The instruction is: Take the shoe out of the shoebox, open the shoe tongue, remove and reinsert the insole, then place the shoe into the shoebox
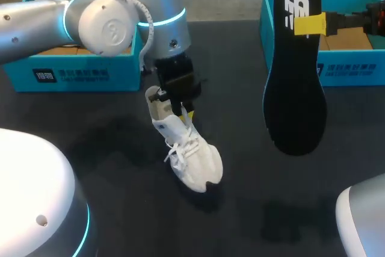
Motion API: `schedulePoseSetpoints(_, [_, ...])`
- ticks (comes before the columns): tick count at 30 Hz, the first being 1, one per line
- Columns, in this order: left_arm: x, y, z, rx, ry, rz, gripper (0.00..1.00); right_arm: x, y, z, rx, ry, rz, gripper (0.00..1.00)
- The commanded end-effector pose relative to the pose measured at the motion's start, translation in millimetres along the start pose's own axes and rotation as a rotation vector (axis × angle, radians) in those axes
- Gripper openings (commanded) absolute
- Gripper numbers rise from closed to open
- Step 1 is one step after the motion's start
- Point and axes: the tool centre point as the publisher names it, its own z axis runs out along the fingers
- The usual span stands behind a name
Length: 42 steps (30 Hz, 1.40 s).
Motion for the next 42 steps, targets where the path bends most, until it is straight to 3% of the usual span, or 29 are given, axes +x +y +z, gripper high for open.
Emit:
schedulePoseSetpoints(1, [-9.8,-4,-4,-0.033,0.11,0.168,0.0,-1.2,4.0,2,0.008,0.0,0.002,0.0])
schedulePoseSetpoints(15, [-22.8,-12,10,-0.06,0.206,0.297,0.0,-1.2,4.0,2,0.008,0.0,0.002,0.0])
schedulePoseSetpoints(31, [-11.0,-42,37,-0.025,0.254,0.284,0.0,-1.2,4.0,2,0.008,0.0,0.002,0.0])
schedulePoseSetpoints(42, [-2.3,-67,49,-0.054,0.269,0.296,0.0,-1.2,4.0,2,0.008,0.0,0.002,0.0])
